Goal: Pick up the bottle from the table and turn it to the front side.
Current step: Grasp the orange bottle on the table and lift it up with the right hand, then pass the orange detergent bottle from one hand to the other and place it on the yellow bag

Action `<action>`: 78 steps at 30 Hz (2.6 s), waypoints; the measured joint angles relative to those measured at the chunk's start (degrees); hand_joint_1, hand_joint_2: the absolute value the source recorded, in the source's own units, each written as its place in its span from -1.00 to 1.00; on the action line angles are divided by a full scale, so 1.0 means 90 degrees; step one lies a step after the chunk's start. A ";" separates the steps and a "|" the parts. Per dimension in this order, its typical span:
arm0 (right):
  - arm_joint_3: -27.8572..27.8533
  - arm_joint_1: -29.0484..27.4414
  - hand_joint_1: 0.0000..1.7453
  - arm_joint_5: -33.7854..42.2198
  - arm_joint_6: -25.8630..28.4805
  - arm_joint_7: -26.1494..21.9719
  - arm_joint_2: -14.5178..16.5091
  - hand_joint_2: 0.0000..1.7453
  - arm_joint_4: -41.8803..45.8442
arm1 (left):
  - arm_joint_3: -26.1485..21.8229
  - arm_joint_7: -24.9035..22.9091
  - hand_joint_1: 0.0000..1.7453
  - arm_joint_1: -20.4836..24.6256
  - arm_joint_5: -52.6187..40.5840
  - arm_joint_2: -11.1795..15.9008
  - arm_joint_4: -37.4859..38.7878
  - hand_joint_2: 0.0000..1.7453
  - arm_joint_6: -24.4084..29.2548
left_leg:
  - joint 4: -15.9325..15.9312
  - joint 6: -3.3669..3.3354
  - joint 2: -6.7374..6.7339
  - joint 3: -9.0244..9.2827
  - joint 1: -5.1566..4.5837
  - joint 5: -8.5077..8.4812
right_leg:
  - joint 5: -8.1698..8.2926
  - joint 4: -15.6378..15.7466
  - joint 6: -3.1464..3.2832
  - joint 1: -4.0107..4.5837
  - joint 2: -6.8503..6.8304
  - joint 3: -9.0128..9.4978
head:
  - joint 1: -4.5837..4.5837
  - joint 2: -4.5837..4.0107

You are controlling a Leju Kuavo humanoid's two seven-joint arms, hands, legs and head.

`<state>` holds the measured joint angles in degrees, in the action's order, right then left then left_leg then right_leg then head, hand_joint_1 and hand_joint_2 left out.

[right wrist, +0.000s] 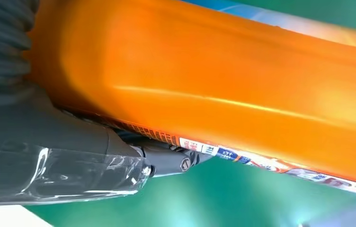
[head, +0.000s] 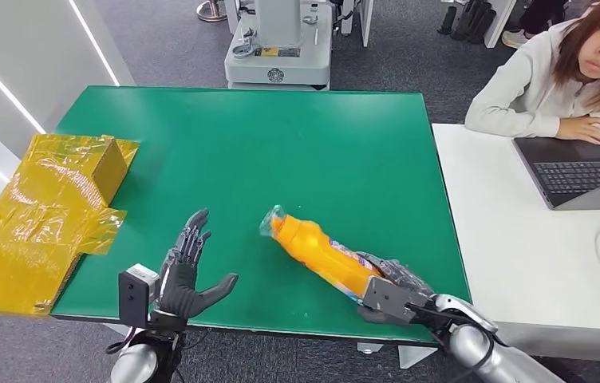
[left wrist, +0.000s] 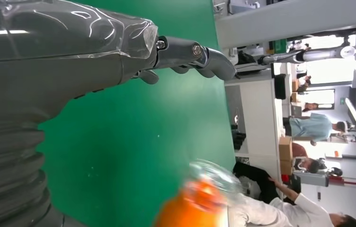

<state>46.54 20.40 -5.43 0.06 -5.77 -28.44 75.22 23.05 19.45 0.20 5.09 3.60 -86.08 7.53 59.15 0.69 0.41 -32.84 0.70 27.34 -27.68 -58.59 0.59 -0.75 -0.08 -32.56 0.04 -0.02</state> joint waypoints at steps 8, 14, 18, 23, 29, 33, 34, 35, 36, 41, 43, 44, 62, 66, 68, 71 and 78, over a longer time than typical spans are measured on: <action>-0.1280 -0.1540 1.00 0.0093 0.1886 -0.0947 0.0472 1.00 0.1238 | -0.0004 -0.0232 -1.00 0.0148 0.0159 0.0000 -0.0109 1.00 -0.0273 | -0.0002 0.0000 0.0006 -0.0004 0.0001 0.0000 | -0.0002 0.0000 -0.0002 0.0000 -0.0003 -0.0006 | -0.0001 0.0000; -0.1691 -0.1992 1.00 -0.0448 0.2330 -0.1212 0.0915 1.00 0.1852 | 0.0002 -0.0636 -1.00 0.0686 0.0730 -0.0019 -0.0104 1.00 -0.0859 | -0.0002 0.0003 0.0001 -0.0003 0.0000 -0.0005 | 0.0001 -0.0002 0.0001 0.0001 0.0001 -0.0007 | -0.0001 0.0000; -0.1753 -0.2001 1.00 -0.0936 0.2390 -0.1243 0.1235 1.00 0.1956 | 0.0124 -0.1075 -1.00 0.1311 0.1329 -0.0038 0.0002 1.00 -0.1379 | 0.0000 0.0001 0.0003 -0.0005 0.0000 -0.0014 | 0.0006 -0.0003 0.0000 0.0001 -0.0001 -0.0007 | -0.0002 0.0000; -0.1740 -0.1974 1.00 -0.1283 0.2321 -0.1150 0.1558 1.00 0.1962 | 0.0302 -0.1310 -1.00 0.1999 0.1687 -0.0066 0.0219 1.00 -0.1632 | 0.0001 0.0002 -0.0004 -0.0005 0.0000 -0.0017 | 0.0012 -0.0004 0.0001 0.0000 0.0005 -0.0009 | 0.0000 0.0000; -0.1706 -0.1864 1.00 -0.1840 0.2116 -0.0963 0.1756 1.00 0.1889 | 0.0520 -0.1879 -1.00 0.2639 0.2223 -0.0051 0.0327 1.00 -0.2030 | 0.0001 -0.0001 -0.0005 -0.0010 -0.0001 -0.0019 | 0.0013 -0.0005 0.0000 0.0000 0.0005 -0.0011 | -0.0001 0.0000; -0.1741 -0.1807 1.00 -0.2202 0.1910 -0.0785 0.1809 1.00 0.1814 | 0.0562 -0.2118 -1.00 0.2840 0.2397 0.0032 0.0311 1.00 -0.2186 | 0.0001 -0.0001 -0.0004 -0.0009 -0.0001 -0.0019 | 0.0013 -0.0004 0.0000 0.0000 0.0005 -0.0011 | -0.0001 0.0000; -0.1766 -0.1802 1.00 -0.2277 0.1857 -0.0754 0.1810 1.00 0.1791 | 0.0564 -0.2157 -1.00 0.2853 0.2409 0.0065 0.0294 1.00 -0.2224 | 0.0001 -0.0001 -0.0004 -0.0009 -0.0001 -0.0019 | 0.0013 -0.0005 0.0000 0.0000 0.0005 -0.0011 | -0.0001 0.0000; -0.1793 -0.1798 1.00 -0.2343 0.1809 -0.0729 0.1809 1.00 0.1765 | 0.0567 -0.2191 -1.00 0.2859 0.2416 0.0101 0.0271 1.00 -0.2269 | 0.0001 -0.0001 -0.0004 -0.0009 -0.0001 -0.0019 | 0.0013 -0.0005 0.0000 0.0000 0.0005 -0.0011 | -0.0001 0.0000; -0.1822 -0.1795 1.00 -0.2402 0.1766 -0.0709 0.1809 1.00 0.1733 | 0.0571 -0.2231 -1.00 0.2859 0.2422 0.0139 0.0240 1.00 -0.2318 | 0.0001 -0.0001 -0.0005 -0.0010 -0.0001 -0.0019 | 0.0013 -0.0005 0.0000 0.0000 0.0005 -0.0011 | -0.0001 0.0000; -0.1940 -0.1735 1.00 -0.2523 0.1704 -0.0742 0.1746 1.00 0.1527 | 0.0602 -0.2356 -1.00 0.2850 0.2478 0.0326 0.0089 1.00 -0.2559 | 0.0001 -0.0001 -0.0005 -0.0010 -0.0001 -0.0019 | 0.0013 -0.0004 0.0000 0.0000 0.0005 -0.0012 | 0.0000 0.0000; -0.1958 -0.1692 1.00 -0.2499 0.1722 -0.0793 0.1705 1.00 0.1457 | 0.0640 -0.2395 -1.00 0.2860 0.2520 0.0381 0.0050 1.00 -0.2642 | 0.0001 -0.0001 -0.0005 -0.0010 -0.0001 -0.0019 | 0.0013 -0.0004 0.0000 0.0000 0.0005 -0.0012 | 0.0000 0.0000; -0.1961 -0.1669 1.00 -0.2480 0.1731 -0.0815 0.1693 1.00 0.1431 | 0.0669 -0.2405 -1.00 0.2875 0.2551 0.0405 0.0039 1.00 -0.2677 | 0.0001 -0.0001 -0.0005 -0.0010 -0.0001 -0.0019 | 0.0013 -0.0004 0.0000 0.0000 0.0005 -0.0012 | -0.0001 0.0000; -0.1299 -0.0690 1.00 -0.2168 0.1924 -0.0943 0.1908 1.00 0.0830 | 0.1542 -0.2476 -1.00 0.3716 0.3088 0.0267 0.0056 1.00 -0.2563 | 0.0003 0.0002 -0.0005 -0.0010 0.0000 -0.0023 | 0.0018 -0.0005 -0.0004 0.0000 0.0008 -0.0016 | 0.0000 0.0000; -0.1119 -0.0565 1.00 -0.2263 0.1825 -0.0830 0.2053 1.00 0.0626 | 0.1645 -0.2366 -1.00 0.3875 0.2918 0.0132 0.0148 1.00 -0.2322 | 0.0003 0.0002 -0.0006 -0.0011 0.0000 -0.0023 | 0.0019 -0.0006 -0.0004 0.0000 0.0009 -0.0019 | -0.0001 0.0000; -0.1048 -0.0519 1.00 -0.2316 0.1780 -0.0803 0.2113 1.00 0.0520 | 0.1670 -0.2306 -1.00 0.3963 0.2759 0.0074 0.0218 1.00 -0.2160 | 0.0003 0.0002 -0.0008 -0.0011 0.0000 -0.0023 | 0.0019 -0.0006 -0.0004 0.0000 0.0012 -0.0019 | -0.0001 0.0000; -0.0968 -0.0445 0.98 -0.2349 0.1757 -0.0765 0.2213 1.00 0.0325 | 0.1695 -0.2187 -1.00 0.4081 0.2504 -0.0005 0.0351 1.00 -0.1907 | 0.0003 0.0002 -0.0009 -0.0011 -0.0001 -0.0023 | 0.0020 -0.0006 -0.0004 0.0000 0.0013 -0.0019 | 0.0000 0.0000; -0.0915 -0.0176 0.92 -0.2252 0.1854 -0.0764 0.2418 1.00 -0.0264 | 0.1758 -0.2098 1.00 0.4182 0.2612 -0.0065 0.0742 1.00 -0.1649 | 0.0004 0.0002 -0.0015 -0.0010 -0.0001 -0.0024 | 0.0022 -0.0006 -0.0003 0.0000 0.0019 -0.0020 | -0.0001 0.0000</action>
<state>38.30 18.82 -25.70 16.75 -12.65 -6.68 72.85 38.87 0.57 37.84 28.59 3.02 -79.40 -7.31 59.18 0.71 0.28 -32.93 0.69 27.13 -27.48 -58.65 0.56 -0.75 0.10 -32.74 0.03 -0.02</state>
